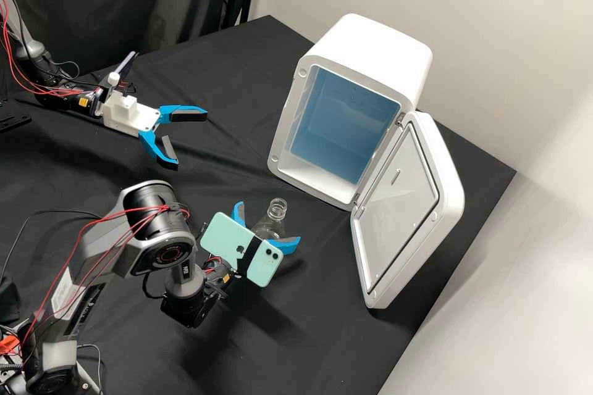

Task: Take the flask out of the incubator

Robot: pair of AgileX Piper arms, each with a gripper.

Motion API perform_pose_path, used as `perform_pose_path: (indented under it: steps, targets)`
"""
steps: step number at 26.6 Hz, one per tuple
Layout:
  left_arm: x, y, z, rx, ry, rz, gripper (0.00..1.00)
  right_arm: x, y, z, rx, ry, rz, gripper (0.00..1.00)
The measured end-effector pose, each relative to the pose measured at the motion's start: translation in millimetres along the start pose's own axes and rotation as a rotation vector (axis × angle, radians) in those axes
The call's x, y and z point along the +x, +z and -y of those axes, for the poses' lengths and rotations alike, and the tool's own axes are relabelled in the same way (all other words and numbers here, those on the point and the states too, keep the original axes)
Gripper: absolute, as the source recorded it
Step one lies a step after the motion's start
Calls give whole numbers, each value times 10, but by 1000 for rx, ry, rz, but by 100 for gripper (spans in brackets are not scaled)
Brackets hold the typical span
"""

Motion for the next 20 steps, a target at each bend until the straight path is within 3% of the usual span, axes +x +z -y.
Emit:
perform_pose_path:
  steps: [4, 10, 12, 20]
  targets:
    - [1, -1, 6, 0, -1, 0, 100, -43, -34, -6, 1, 4, 0, 100]
    - [5, -5, 26, -1, -7, -1, 100, -118, -104, -12, 7, 42, 32, 100]
    - [5, -5, 26, -1, -7, -1, 100, -153, -168, -7, -19, 45, 24, 100]
    - [5, -5, 26, -1, -7, -1, 100, -209, -220, -12, -21, 29, -4, 100]
